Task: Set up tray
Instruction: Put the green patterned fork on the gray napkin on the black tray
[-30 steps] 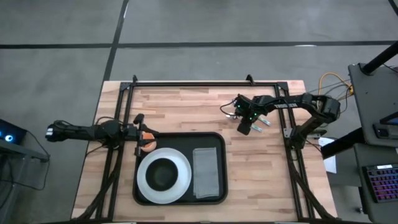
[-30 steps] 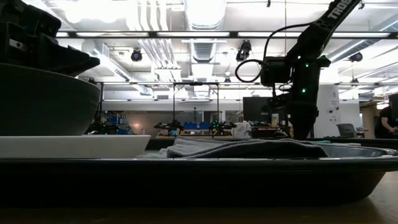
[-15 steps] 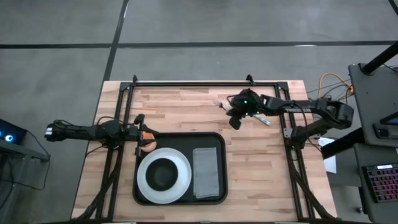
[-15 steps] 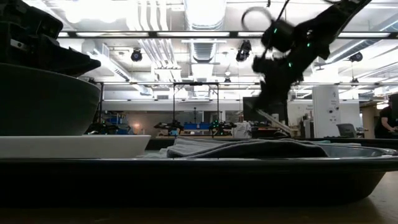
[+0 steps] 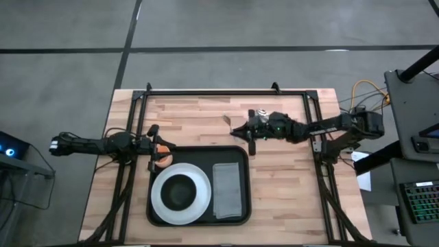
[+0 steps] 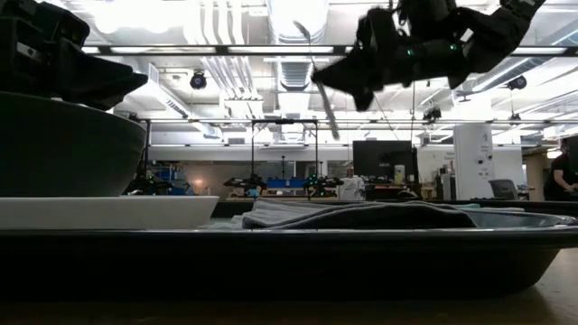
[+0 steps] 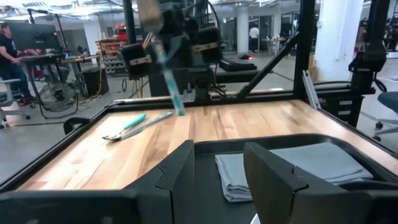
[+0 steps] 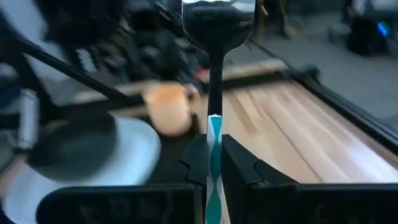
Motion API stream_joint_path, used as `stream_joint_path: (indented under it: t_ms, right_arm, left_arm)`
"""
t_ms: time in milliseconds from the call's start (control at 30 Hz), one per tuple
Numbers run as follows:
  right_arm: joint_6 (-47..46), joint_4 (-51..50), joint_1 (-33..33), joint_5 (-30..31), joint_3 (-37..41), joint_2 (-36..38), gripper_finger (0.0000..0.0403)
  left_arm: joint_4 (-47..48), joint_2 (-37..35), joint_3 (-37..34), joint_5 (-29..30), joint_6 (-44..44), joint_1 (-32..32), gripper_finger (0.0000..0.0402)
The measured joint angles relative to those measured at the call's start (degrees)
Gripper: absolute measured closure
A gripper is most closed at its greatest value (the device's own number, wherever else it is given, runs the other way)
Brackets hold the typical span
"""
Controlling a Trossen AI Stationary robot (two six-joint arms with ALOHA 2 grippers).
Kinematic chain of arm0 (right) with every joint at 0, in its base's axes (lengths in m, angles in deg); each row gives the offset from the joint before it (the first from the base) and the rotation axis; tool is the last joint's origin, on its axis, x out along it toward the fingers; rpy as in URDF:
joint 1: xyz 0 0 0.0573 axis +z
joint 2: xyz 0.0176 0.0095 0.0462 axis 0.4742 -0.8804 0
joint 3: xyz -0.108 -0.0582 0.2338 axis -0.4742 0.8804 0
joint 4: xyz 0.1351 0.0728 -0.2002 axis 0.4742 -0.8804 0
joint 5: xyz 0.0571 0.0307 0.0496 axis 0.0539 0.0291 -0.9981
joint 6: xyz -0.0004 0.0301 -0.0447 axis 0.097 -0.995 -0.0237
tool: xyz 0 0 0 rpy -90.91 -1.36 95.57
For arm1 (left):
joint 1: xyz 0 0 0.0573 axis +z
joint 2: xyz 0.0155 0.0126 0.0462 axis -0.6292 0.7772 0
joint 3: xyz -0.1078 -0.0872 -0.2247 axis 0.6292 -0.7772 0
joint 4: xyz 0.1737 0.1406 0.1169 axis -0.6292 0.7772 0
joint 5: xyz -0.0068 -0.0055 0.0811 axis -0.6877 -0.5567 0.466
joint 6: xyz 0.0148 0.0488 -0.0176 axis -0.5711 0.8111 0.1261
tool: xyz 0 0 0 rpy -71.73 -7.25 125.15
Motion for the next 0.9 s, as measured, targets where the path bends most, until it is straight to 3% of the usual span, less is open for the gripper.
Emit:
stream_joint_path:
  t_ms: [200, 400, 633, 900]
  right_arm:
    - [3.04, 15.58, 5.68, 0.24, -3.1, -8.87, 0.039]
    - [7.51, 23.06, 9.31, 0.42, -11.63, -19.21, 0.039]
    - [10.04, 22.52, 10.76, 0.44, -23.6, -28.27, 0.039]
    - [11.12, 21.86, 10.81, 0.43, -29.36, -32.07, 0.039]
  left_arm:
    - [-0.45, 0.55, 0.0, 0.02, -1.05, 0.0, 0.028]
    - [-3.84, 2.47, 0.0, 0.05, -3.86, 0.0, 0.028]
    - [-9.34, 7.9, 0.0, 0.04, -5.18, 0.0, 0.028]
    - [-17.3, 17.67, 0.04, -0.2, -5.56, -0.02, 0.028]
